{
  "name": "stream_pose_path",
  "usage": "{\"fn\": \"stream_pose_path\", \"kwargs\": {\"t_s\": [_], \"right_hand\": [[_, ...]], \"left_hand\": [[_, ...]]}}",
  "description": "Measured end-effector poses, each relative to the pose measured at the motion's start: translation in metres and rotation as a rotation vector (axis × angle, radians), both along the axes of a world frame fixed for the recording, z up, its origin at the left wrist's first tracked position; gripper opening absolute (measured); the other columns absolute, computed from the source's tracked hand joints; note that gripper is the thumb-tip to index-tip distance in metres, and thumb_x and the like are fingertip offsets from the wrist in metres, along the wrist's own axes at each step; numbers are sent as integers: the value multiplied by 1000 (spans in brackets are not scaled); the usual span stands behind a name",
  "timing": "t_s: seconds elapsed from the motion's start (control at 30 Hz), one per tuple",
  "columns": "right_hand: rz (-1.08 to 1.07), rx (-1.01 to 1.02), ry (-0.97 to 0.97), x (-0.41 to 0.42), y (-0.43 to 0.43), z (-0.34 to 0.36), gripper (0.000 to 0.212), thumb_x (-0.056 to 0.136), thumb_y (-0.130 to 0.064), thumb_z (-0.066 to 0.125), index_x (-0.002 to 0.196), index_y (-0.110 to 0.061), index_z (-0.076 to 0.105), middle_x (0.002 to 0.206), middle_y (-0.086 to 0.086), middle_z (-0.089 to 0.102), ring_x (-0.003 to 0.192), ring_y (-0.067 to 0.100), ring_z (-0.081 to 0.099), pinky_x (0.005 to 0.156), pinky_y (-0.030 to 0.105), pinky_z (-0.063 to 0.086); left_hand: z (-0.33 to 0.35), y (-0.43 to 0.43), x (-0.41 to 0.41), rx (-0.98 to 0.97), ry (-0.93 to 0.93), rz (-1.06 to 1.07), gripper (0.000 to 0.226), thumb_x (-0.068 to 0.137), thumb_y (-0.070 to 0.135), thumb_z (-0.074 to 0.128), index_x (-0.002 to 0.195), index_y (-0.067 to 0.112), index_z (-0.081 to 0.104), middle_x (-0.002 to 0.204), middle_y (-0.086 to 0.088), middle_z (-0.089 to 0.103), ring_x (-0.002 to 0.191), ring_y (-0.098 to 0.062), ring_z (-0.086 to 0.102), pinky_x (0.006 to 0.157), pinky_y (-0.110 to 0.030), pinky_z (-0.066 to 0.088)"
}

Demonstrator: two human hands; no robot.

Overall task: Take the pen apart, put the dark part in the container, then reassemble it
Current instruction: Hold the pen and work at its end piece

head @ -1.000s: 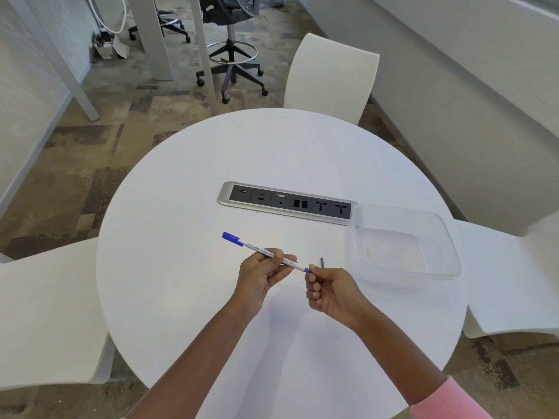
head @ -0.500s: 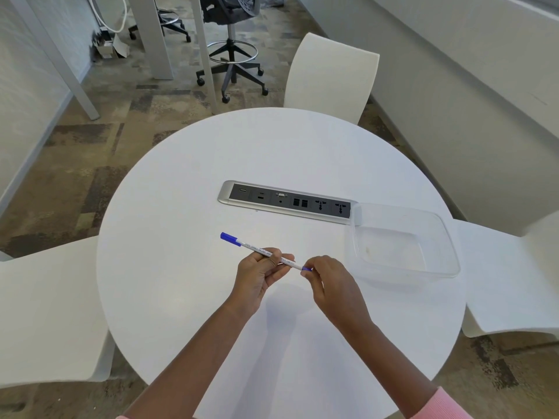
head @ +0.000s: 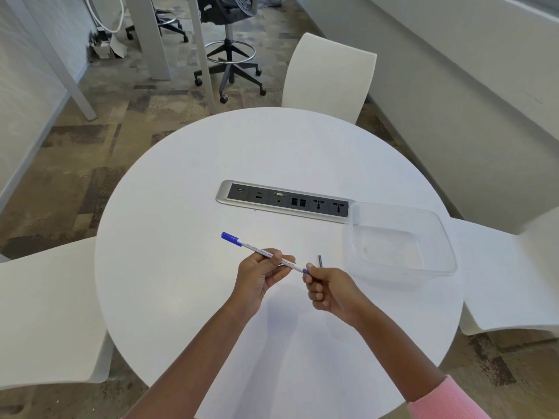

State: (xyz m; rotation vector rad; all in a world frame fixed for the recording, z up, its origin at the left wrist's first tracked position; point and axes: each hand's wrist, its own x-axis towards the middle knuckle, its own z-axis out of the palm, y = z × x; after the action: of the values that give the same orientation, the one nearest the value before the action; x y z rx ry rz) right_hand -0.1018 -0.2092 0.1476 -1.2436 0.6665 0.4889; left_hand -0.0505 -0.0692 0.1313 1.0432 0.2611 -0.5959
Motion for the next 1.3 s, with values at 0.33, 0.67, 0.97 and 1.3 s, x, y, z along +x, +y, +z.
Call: {"fn": "stream_pose_path", "kwargs": {"t_s": [0.33,0.67,0.97,1.3], "right_hand": [[281,-1018,-488,-16,12,-9,18,92,-33,46,89,-17,54,62,-3,50,62,19,50,54,25,36],[258,-1086,-558,-18,9,-10,26,92,-24,43,75,-10,59,66,2,52,64,20,47,57,31,35],[-68,-28,-52,-11,8,1,46,94,-30,42,51,-13,46,37,-6,35,37,9,31,40,16,26],[206,-1045,-576,-28,14,-7,9,92,-25,48,93,-19,55,64,-1,51,62,15,46,59,29,41]], "left_hand": [[0,3,3,-15,33,37,10,90,3,51,83,3,58,69,-9,74,66,-17,72,59,-19,57],[0,1,-2,-21,36,13,11,90,3,51,81,3,58,68,-8,73,66,-16,72,58,-18,56],[0,0,-5,-18,15,-5,11,90,3,52,80,3,57,69,-8,74,67,-16,72,59,-18,56],[1,5,-3,-21,40,40,10,90,2,51,83,3,58,70,-10,74,67,-19,72,59,-20,57]]}}
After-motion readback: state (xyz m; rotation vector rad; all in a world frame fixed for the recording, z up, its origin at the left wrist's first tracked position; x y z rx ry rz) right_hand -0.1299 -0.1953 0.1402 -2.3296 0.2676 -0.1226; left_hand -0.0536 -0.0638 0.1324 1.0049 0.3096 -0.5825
